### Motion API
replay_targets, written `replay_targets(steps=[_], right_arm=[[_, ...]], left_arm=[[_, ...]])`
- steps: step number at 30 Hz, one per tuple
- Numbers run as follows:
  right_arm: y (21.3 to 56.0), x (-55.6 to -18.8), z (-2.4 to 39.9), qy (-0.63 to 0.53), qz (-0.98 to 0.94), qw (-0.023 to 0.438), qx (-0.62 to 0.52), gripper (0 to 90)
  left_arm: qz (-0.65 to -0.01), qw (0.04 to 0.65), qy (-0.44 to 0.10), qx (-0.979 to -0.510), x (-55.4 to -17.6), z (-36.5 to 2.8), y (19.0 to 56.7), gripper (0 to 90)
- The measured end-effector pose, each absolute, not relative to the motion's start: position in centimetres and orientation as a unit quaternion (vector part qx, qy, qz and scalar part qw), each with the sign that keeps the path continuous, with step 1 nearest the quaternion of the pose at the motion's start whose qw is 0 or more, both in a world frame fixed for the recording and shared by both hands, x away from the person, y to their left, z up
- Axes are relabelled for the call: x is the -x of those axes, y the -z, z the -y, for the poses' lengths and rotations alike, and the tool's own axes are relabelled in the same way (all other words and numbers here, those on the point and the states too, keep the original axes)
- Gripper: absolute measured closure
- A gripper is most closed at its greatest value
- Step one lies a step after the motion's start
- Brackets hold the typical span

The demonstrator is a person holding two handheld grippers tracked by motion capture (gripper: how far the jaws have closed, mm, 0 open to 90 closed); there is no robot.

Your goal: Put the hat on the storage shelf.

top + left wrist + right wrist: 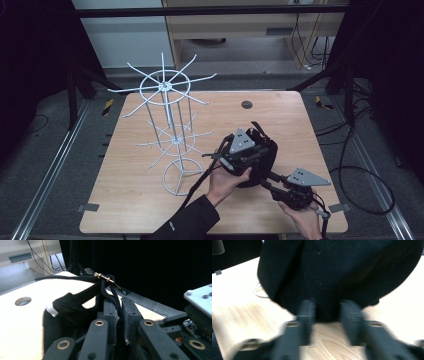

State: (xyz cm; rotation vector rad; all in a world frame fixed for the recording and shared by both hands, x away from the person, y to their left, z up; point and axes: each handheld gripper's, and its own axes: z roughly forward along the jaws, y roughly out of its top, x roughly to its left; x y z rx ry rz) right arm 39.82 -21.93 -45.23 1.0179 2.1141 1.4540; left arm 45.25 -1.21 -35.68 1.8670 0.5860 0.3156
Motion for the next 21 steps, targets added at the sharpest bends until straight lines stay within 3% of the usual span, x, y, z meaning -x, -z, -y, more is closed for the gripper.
replay_targets(steps=[2, 4, 13, 21], right_arm=[[45.0, -39.9, 22.0, -0.519, -0.752, 0.184, -0.363, 85.8], [44.7, -39.8, 22.3, -0.518, -0.75, 0.192, -0.365, 89.8], [42.4, -38.6, 23.7, -0.503, -0.74, 0.244, -0.374, 90.0], [41.1, -38.0, 24.3, -0.463, -0.749, 0.283, -0.38, 90.0]], left_arm=[[-0.248, 0.551, -0.133, -0.786, -45.3, 1.1, 35.6, 82.2], [-0.25, 0.555, -0.131, -0.783, -45.3, 1.0, 35.4, 82.2], [-0.25, 0.551, -0.151, -0.782, -45.3, 0.4, 35.4, 81.4], [-0.253, 0.539, -0.143, -0.791, -44.6, 0.3, 38.1, 81.1]])
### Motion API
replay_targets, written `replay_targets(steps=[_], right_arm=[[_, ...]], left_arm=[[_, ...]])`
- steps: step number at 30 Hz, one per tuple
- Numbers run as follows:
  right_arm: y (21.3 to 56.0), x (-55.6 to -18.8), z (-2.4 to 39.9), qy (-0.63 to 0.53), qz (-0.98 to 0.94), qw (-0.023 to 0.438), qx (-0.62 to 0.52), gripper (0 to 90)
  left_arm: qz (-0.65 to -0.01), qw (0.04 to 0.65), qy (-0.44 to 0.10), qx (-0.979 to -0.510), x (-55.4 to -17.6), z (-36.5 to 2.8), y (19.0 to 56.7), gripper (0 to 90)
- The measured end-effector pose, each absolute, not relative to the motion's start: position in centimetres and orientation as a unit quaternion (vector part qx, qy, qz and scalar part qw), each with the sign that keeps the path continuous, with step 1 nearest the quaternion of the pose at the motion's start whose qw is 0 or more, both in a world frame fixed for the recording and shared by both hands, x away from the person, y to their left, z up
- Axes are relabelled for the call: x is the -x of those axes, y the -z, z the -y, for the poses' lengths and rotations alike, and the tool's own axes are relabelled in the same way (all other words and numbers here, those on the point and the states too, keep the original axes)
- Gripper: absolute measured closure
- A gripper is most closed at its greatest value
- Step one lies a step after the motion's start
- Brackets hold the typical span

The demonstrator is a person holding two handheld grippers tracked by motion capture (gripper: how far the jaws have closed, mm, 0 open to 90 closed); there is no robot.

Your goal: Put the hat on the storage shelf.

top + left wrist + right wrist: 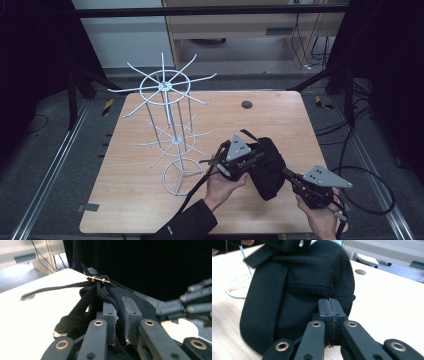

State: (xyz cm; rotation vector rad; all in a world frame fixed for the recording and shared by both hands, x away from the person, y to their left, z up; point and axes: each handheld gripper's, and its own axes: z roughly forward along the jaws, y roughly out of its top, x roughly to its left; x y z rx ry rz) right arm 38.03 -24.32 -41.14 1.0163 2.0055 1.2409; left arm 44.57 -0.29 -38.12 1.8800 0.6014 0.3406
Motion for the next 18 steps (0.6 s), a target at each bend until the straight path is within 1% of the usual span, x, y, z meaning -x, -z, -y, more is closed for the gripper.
replay_targets(steps=[5, 10, 18], right_arm=[[41.5, -38.2, 23.3, -0.45, -0.77, 0.278, -0.357, 90.0], [41.6, -38.3, 22.0, -0.444, -0.79, 0.264, -0.329, 90.0], [42.5, -38.5, 19.7, -0.45, -0.812, 0.213, -0.306, 89.1]], left_arm=[[-0.271, 0.525, -0.13, -0.797, -44.1, -1.4, 40.8, 80.8], [-0.281, 0.514, -0.127, -0.801, -43.4, -2.9, 41.8, 80.6], [-0.3, 0.484, -0.141, -0.81, -41.8, -5.3, 43.8, 80.5]])
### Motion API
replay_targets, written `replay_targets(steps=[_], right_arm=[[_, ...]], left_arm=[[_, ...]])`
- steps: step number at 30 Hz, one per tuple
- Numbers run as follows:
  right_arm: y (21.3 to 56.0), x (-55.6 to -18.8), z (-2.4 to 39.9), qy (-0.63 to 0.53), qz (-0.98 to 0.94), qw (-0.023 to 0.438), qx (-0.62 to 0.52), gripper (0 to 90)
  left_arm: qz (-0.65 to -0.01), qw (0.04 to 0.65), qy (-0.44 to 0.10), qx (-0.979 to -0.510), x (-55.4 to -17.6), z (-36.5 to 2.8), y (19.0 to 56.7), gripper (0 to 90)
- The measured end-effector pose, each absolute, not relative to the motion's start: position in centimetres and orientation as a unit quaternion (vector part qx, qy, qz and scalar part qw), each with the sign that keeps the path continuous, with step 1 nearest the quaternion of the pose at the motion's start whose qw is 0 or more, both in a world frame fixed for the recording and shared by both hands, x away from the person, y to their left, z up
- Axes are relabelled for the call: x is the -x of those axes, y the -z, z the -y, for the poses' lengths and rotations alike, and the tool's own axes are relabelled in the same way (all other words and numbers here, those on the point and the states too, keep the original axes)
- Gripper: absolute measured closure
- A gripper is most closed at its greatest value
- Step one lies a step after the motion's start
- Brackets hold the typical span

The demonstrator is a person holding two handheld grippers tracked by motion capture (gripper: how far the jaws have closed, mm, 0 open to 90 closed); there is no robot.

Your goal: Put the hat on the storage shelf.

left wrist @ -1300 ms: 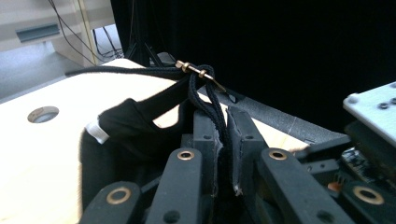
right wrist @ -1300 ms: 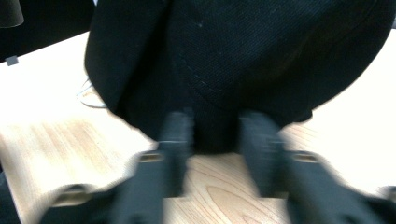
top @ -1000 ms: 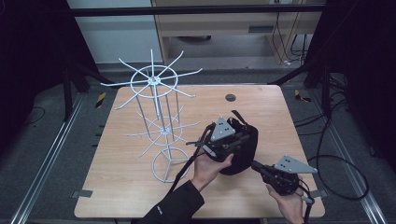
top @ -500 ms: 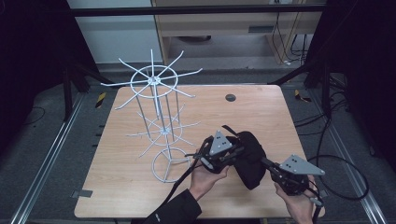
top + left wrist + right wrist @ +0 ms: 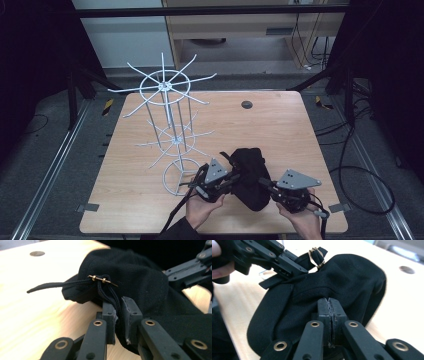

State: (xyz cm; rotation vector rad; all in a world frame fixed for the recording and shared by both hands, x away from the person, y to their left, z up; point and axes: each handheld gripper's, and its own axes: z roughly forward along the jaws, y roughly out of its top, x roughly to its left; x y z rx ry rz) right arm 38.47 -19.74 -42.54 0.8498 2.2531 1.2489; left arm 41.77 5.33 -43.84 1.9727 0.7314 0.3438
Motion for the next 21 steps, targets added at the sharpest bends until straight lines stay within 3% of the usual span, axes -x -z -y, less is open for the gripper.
replay_targets(steps=[9, 15, 21], right_arm=[[44.2, -38.9, 16.2, -0.46, -0.825, 0.159, -0.289, 89.1], [44.4, -38.9, 14.9, -0.454, -0.831, 0.153, -0.282, 85.0], [43.6, -38.9, 16.4, -0.48, -0.805, 0.166, -0.307, 80.2]], left_arm=[[-0.344, 0.45, -0.137, -0.812, -41.8, -8.6, 46.7, 80.8], [-0.349, 0.424, -0.137, -0.824, -42.8, -8.7, 48.2, 80.9], [-0.344, 0.412, -0.136, -0.833, -42.8, -8.0, 49.0, 80.2]])
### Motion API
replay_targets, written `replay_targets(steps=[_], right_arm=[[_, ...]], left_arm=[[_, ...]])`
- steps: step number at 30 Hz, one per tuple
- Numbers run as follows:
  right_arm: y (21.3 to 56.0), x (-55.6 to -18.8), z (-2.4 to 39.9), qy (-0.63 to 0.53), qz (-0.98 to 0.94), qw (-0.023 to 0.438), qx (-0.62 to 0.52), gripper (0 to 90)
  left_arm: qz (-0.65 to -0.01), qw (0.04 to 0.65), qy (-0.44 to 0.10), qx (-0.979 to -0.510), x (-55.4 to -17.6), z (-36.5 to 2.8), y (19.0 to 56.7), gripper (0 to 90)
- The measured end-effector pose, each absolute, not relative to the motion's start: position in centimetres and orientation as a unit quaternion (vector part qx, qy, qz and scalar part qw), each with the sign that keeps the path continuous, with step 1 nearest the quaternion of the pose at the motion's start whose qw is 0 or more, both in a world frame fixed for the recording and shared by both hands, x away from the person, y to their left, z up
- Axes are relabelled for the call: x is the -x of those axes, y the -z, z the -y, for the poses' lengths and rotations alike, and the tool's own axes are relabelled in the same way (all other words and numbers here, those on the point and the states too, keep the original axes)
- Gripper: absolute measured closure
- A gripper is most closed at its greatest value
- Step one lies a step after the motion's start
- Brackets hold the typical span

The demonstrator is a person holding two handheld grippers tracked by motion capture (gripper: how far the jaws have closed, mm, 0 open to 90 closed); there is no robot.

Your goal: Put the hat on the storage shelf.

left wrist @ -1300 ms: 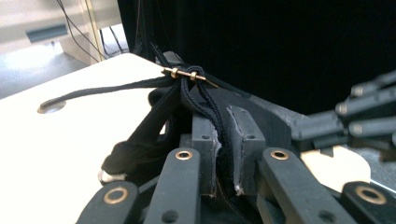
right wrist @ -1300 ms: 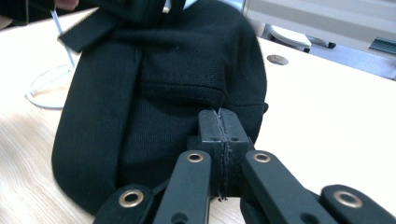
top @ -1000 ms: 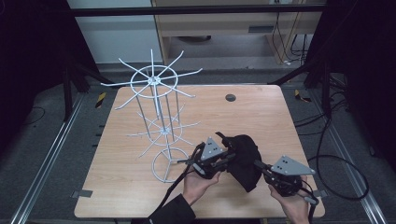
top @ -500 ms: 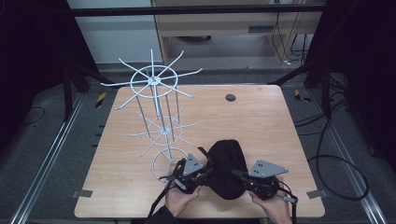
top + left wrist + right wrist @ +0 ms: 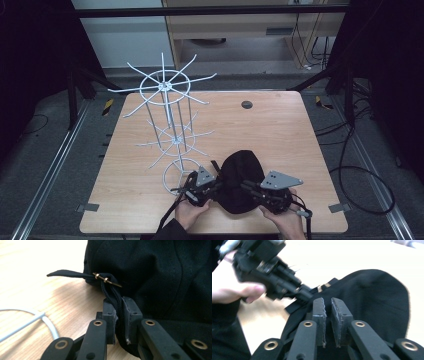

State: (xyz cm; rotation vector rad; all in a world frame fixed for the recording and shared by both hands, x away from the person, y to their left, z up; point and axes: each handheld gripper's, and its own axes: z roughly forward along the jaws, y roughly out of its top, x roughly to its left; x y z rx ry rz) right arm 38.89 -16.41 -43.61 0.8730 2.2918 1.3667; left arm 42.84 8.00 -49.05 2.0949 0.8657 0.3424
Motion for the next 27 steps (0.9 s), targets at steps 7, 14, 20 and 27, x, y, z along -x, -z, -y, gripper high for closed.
replay_targets(steps=[7, 14, 20, 27], right_arm=[[43.8, -39.2, 17.1, -0.466, -0.797, 0.185, -0.337, 71.7], [43.7, -39.3, 17.3, -0.47, -0.784, 0.201, -0.351, 61.0], [43.3, -39.4, 17.0, -0.467, -0.78, 0.201, -0.364, 52.1], [43.7, -40.0, 15.7, -0.456, -0.786, 0.189, -0.371, 45.2]], left_arm=[[-0.329, 0.404, -0.154, -0.839, -42.2, -8.3, 48.7, 67.9], [-0.316, 0.413, -0.19, -0.833, -41.3, -8.9, 47.5, 53.3], [-0.296, 0.408, -0.2, -0.84, -40.5, -9.5, 46.2, 45.7], [-0.284, 0.404, -0.202, -0.846, -39.3, -11.6, 45.5, 41.5]])
